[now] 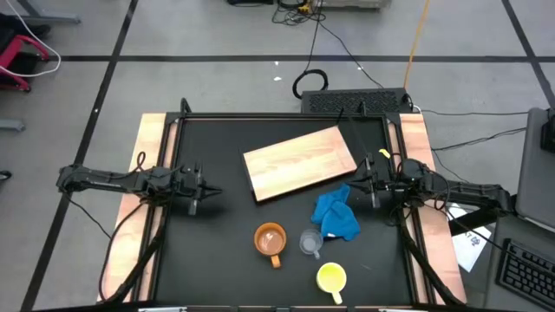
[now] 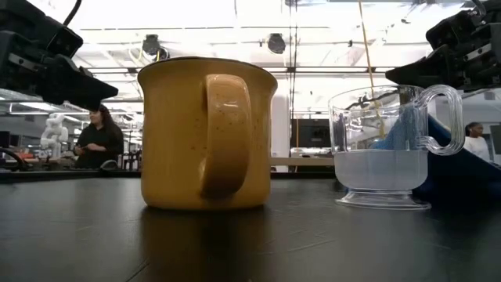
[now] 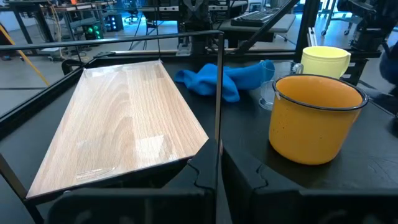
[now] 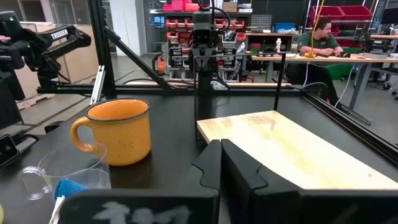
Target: Stack small to large cups/mugs on shelf
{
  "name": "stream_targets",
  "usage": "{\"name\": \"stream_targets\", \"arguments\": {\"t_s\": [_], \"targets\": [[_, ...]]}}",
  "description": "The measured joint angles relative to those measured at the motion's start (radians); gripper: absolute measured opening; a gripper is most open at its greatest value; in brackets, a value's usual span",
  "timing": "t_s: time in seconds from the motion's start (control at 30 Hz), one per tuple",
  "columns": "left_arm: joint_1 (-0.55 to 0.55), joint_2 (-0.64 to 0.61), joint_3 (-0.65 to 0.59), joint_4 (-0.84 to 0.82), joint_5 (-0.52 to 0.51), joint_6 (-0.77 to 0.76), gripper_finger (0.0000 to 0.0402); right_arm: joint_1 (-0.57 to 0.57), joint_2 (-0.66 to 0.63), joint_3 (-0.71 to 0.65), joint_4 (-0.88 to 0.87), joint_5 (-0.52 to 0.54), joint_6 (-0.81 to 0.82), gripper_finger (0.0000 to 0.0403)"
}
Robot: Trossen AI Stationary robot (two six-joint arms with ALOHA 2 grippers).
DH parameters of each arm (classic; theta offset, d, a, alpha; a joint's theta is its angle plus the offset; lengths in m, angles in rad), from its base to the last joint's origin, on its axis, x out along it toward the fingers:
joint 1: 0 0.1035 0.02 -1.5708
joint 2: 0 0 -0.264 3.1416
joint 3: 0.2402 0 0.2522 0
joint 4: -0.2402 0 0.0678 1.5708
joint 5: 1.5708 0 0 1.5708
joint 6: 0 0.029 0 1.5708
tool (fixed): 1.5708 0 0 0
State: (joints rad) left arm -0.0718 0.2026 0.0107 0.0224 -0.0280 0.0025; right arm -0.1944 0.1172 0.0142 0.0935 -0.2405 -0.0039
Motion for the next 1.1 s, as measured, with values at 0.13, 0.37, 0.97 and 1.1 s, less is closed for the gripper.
{"name": "stream_targets", "arguments": {"t_s": [0.13, 0.37, 0.97, 1.1], "targets": [[0.000, 0.000, 0.000, 0.000, 0.000, 0.000, 0.0024, 0.000, 0.000, 0.000, 0.000, 0.000, 0.000, 0.0000], [0.000, 0.000, 0.000, 0.000, 0.000, 0.000, 0.0024, 0.000, 0.000, 0.000, 0.000, 0.000, 0.000, 0.0000], [0.000, 0.000, 0.000, 0.000, 0.000, 0.000, 0.0024, 0.000, 0.000, 0.000, 0.013, 0.000, -0.007, 0.0000], [0.000, 0.000, 0.000, 0.000, 0.000, 0.000, 0.0024, 0.000, 0.000, 0.000, 0.046, 0.000, -0.001, 0.0000]]}}
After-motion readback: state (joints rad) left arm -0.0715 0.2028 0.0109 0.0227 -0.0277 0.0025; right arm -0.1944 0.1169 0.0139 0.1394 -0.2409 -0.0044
